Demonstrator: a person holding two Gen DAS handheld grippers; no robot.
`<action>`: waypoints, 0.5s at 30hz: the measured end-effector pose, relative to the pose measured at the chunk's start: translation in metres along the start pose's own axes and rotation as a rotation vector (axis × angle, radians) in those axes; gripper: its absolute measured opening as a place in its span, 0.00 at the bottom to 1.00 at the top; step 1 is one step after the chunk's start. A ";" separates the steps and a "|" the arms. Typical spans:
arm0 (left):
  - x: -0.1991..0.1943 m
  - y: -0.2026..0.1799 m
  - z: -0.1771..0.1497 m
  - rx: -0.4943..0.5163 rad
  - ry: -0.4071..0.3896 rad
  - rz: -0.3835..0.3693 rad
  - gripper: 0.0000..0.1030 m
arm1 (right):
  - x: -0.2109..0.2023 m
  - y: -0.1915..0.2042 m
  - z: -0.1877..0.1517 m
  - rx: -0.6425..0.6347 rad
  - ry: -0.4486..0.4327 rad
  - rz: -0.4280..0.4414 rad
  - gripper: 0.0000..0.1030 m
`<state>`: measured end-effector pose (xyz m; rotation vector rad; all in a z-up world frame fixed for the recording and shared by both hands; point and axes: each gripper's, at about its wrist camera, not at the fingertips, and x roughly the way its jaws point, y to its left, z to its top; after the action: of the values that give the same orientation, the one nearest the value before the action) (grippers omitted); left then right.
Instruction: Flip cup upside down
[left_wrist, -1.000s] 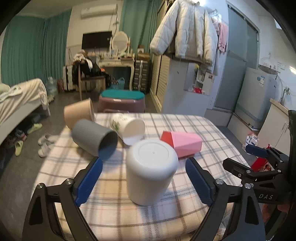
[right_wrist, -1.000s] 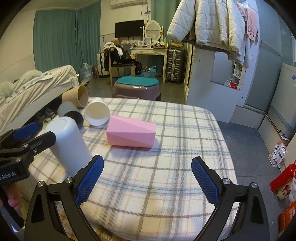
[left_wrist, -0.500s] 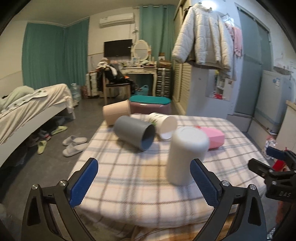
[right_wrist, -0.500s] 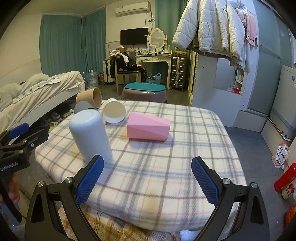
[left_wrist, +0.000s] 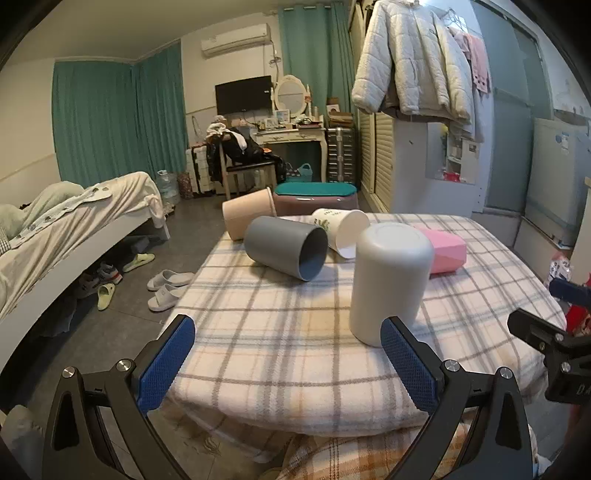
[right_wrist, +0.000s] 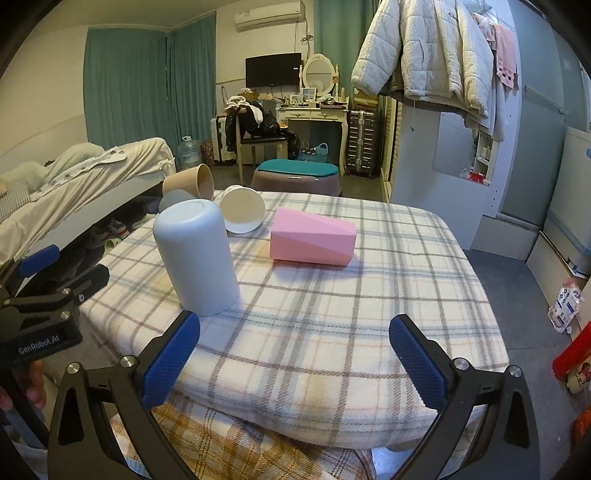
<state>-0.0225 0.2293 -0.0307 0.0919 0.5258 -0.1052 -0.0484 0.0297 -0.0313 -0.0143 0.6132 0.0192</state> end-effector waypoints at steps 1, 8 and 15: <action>0.000 -0.001 0.000 0.000 0.002 -0.003 1.00 | -0.001 0.000 0.000 0.002 -0.004 -0.003 1.00; -0.001 -0.001 -0.001 -0.005 0.000 0.002 1.00 | 0.000 -0.004 0.002 0.019 0.004 -0.006 1.00; -0.001 0.001 -0.002 -0.015 0.011 -0.008 1.00 | 0.000 -0.004 0.002 0.016 0.007 -0.004 1.00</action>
<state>-0.0242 0.2301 -0.0317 0.0760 0.5379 -0.1082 -0.0468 0.0255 -0.0299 -0.0006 0.6207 0.0104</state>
